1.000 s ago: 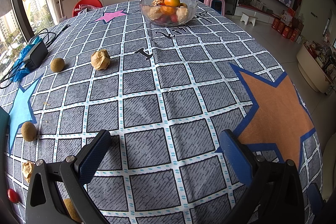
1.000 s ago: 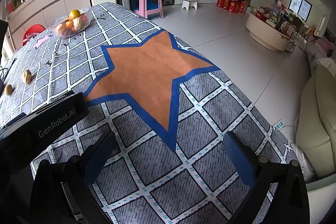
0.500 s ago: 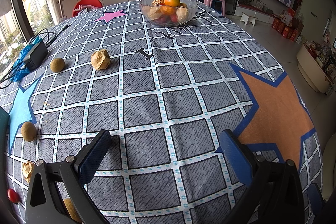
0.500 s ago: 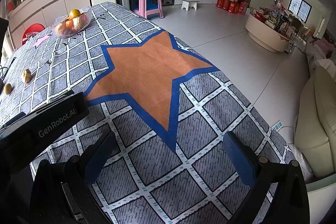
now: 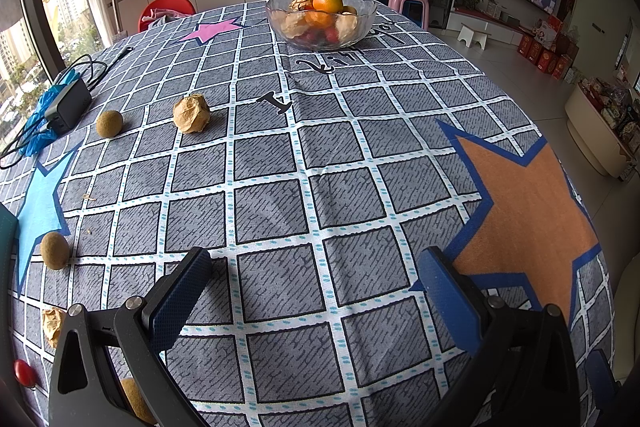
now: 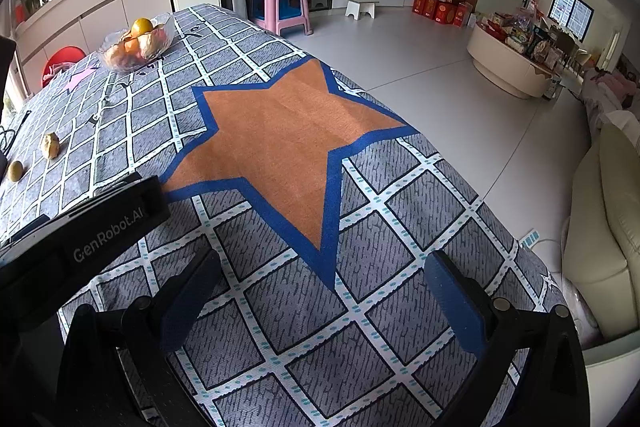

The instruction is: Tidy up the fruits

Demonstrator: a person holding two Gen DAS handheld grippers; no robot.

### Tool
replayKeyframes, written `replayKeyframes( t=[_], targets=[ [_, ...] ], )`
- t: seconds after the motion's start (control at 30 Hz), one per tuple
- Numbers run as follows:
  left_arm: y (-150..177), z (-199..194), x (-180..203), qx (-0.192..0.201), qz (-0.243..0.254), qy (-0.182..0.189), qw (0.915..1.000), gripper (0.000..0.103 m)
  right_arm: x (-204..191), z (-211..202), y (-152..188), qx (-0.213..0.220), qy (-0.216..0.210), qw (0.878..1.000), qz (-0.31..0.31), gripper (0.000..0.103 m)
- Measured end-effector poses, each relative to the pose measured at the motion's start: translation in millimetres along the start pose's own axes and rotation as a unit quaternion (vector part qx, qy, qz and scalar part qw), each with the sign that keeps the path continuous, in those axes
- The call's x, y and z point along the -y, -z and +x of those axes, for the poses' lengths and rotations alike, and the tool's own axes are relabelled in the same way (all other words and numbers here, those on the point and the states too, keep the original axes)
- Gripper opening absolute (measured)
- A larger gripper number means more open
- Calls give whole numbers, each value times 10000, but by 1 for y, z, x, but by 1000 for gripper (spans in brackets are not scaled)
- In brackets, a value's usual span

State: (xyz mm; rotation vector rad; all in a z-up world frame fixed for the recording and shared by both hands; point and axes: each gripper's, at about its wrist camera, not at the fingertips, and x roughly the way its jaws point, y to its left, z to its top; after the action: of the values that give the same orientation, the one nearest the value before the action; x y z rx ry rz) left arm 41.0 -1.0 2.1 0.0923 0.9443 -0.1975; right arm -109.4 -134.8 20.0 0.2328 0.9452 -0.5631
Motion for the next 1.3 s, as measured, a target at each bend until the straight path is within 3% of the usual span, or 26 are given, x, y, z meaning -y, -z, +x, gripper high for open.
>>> replayKeyframes(
  t=[1.3],
  targets=[
    [-1, 0, 0, -1, 2, 0, 10000, 103, 0, 1, -2, -22, -67, 10000, 45, 102]
  ],
)
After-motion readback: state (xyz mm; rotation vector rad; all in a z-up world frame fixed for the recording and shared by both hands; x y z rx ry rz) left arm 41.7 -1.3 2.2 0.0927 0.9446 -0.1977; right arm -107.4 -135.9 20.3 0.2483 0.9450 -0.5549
